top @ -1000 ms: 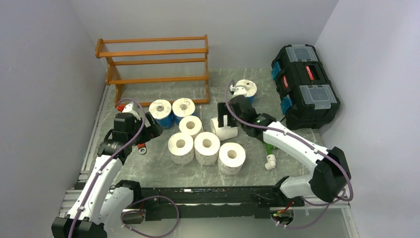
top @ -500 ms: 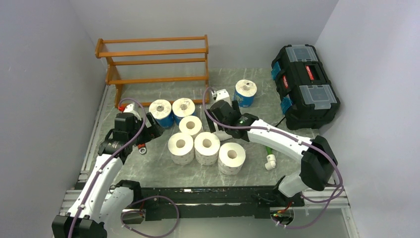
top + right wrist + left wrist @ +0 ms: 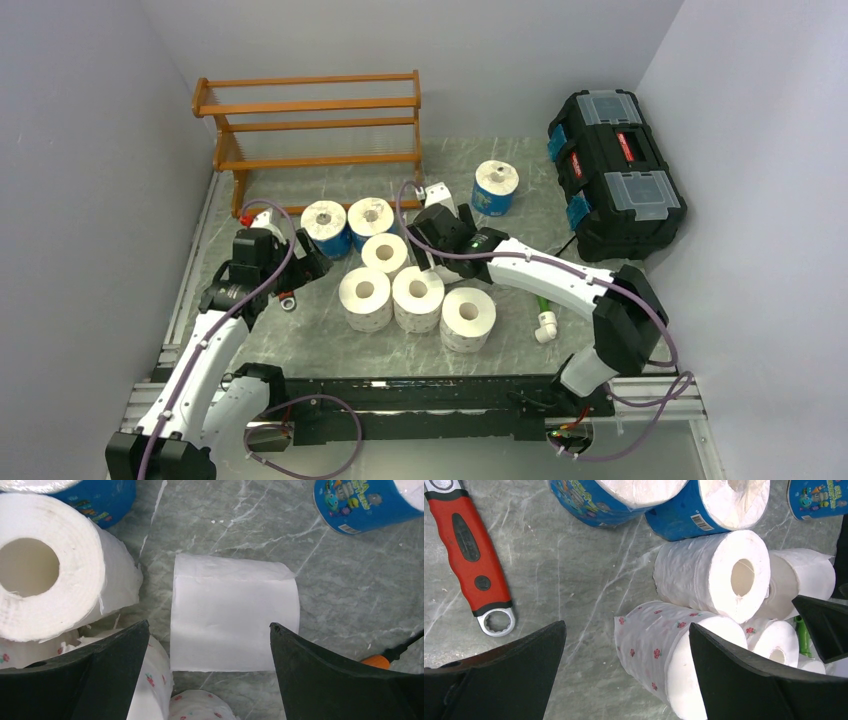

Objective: Place and organize the paper towels onto the shelf
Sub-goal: Adjust the paper towel at the center of the board.

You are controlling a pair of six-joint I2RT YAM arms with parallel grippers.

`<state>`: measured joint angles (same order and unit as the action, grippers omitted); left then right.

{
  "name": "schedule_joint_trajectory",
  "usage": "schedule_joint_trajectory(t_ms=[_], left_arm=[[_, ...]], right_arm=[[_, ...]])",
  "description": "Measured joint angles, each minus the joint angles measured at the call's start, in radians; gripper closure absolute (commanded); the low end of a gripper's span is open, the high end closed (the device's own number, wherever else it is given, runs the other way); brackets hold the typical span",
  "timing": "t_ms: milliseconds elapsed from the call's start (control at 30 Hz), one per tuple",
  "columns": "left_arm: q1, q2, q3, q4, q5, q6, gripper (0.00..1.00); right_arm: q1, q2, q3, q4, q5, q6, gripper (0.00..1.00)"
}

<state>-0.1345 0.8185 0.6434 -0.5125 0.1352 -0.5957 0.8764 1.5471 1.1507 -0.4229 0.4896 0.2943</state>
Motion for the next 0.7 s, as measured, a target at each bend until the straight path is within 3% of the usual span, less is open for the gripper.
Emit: schedule_joint_trajectory(t_ms=[433, 700], left_arm=[[0.0, 0.018, 0.0, 0.0, 0.007, 0.0, 0.01], [0.0, 0.018, 0.0, 0.0, 0.007, 0.0, 0.01]], right_arm=[[0.002, 0.043, 0.0, -0.036, 0.053, 0.001, 0.11], [-0.061, 0.023, -0.026, -0.022, 0.046, 0.032, 0.13]])
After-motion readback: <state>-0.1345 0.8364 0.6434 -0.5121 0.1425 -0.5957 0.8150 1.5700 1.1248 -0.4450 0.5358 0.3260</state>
